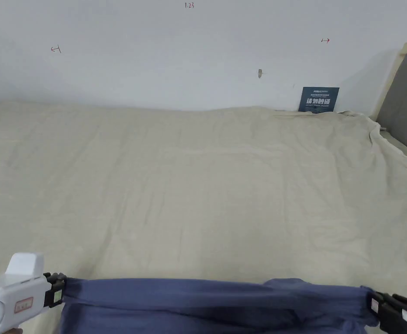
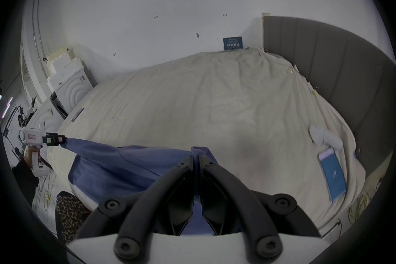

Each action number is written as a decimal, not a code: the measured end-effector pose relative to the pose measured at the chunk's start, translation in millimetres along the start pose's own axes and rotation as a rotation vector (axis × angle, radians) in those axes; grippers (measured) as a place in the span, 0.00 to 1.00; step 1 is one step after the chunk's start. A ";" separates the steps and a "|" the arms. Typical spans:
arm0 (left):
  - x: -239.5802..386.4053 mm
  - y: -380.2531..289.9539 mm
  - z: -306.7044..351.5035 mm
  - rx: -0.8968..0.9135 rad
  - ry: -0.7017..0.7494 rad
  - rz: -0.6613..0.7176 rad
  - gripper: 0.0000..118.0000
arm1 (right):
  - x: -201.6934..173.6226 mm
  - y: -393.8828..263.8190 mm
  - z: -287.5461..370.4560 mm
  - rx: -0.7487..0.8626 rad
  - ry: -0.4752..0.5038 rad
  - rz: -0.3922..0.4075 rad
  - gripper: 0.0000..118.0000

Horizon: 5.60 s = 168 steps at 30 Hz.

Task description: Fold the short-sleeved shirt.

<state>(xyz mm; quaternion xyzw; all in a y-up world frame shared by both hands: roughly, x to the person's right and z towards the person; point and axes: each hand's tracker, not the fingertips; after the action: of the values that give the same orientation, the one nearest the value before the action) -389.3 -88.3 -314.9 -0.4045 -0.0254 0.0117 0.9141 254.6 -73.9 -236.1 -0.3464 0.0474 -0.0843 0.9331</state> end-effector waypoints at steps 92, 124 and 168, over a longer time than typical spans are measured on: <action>-31.8 -66.0 -62.1 -0.249 -0.179 0.351 0.04 | -91.9 34.1 37.1 0.292 -0.253 0.132 0.00; 43.7 1.4 33.9 -0.127 -0.353 0.274 0.02 | -96.5 43.5 49.9 0.336 -0.208 0.130 0.00; 126.6 -32.5 -30.7 -0.035 -0.252 0.071 0.00 | -69.1 34.1 66.2 0.350 -0.264 0.073 0.00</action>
<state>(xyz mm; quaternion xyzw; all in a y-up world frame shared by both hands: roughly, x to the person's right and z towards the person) -261.2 -127.5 -306.7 -0.4163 -0.1260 0.0944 0.8955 200.7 7.0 -206.3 -0.1851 -0.0783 -0.0114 0.9795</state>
